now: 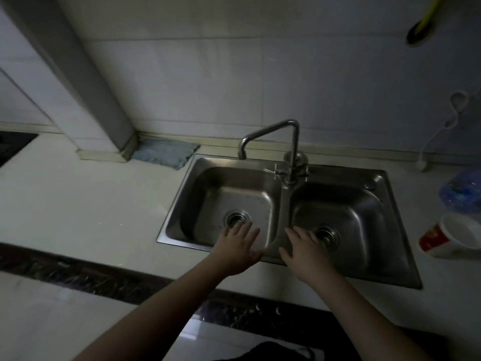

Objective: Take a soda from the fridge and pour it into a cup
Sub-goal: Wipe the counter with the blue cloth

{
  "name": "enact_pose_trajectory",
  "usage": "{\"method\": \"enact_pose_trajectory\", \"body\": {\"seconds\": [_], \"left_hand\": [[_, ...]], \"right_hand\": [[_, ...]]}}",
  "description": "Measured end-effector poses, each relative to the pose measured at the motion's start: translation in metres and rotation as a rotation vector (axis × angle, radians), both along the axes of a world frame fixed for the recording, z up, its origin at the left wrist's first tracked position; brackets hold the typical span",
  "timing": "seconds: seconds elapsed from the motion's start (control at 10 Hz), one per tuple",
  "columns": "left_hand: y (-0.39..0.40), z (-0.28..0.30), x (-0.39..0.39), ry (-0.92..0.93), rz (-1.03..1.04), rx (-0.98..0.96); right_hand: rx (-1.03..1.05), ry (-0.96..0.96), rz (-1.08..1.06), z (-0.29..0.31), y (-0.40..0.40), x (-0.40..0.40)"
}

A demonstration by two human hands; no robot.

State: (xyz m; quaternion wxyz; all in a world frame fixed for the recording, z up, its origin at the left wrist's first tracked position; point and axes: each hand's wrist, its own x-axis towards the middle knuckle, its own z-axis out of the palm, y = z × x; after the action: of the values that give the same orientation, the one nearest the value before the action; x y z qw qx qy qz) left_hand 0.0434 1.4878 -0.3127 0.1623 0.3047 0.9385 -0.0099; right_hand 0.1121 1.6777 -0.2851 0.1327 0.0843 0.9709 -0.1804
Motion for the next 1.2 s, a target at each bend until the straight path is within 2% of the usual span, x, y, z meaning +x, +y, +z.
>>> {"method": "enact_pose_trajectory", "body": {"seconds": [0.3, 0.8, 1.2], "left_hand": [[-0.088, 0.005, 0.005, 0.094, 0.087, 0.075], [-0.236, 0.021, -0.002, 0.061, 0.295, 0.087], [-0.28, 0.026, -0.016, 0.094, 0.421, 0.075]], "right_hand": [[0.061, 0.045, 0.095, 0.009, -0.09, -0.015], [0.099, 0.059, 0.315, 0.022, -0.228, -0.054], [0.17, 0.09, 0.498, 0.023, -0.279, -0.089]]}}
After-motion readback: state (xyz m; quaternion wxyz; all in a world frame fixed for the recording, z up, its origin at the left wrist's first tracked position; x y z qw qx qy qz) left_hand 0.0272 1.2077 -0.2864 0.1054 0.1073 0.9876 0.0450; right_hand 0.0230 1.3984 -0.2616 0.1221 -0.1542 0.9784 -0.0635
